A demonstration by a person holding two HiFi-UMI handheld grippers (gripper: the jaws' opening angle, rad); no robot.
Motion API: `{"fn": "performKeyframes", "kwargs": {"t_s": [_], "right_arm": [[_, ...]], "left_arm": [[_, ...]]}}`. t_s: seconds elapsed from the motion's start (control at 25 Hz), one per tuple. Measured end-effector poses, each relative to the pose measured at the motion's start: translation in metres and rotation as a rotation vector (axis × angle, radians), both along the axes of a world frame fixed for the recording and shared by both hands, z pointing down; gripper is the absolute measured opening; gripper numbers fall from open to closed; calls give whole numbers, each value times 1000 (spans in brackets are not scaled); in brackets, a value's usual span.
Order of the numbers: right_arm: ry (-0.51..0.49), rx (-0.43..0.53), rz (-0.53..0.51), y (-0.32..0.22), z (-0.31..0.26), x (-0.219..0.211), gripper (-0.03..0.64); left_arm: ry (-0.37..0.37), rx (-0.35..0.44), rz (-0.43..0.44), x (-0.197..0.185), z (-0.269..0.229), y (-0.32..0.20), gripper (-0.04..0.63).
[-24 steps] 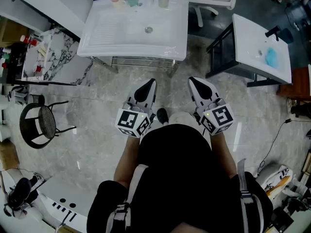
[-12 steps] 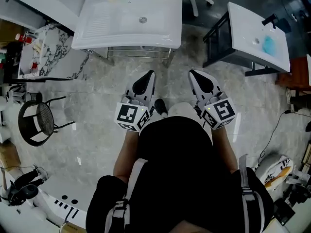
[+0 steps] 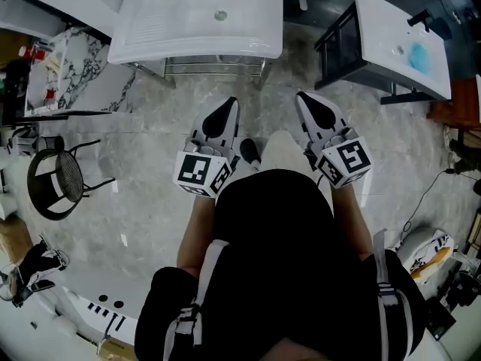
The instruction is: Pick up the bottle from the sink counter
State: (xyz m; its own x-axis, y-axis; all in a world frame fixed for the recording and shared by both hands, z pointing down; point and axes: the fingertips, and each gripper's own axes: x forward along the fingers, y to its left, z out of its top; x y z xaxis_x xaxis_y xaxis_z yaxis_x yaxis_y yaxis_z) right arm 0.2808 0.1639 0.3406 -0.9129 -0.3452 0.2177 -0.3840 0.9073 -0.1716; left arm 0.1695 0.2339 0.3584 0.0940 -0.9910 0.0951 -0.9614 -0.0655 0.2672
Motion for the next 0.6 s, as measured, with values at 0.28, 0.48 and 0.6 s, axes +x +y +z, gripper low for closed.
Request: {"fn": "performKeyframes", "kwargs": {"t_s": [0.28, 0.48, 0.6], "right_arm": [[14, -18, 4, -6, 8, -11, 3], [10, -21, -22, -22, 13, -35, 3], [5, -24, -45, -36, 15, -56, 3]], "left_arm": [[21, -32, -18, -11, 11, 5, 18], [21, -33, -31, -29, 13, -8, 18], [10, -33, -39, -42, 9, -19, 18]]}}
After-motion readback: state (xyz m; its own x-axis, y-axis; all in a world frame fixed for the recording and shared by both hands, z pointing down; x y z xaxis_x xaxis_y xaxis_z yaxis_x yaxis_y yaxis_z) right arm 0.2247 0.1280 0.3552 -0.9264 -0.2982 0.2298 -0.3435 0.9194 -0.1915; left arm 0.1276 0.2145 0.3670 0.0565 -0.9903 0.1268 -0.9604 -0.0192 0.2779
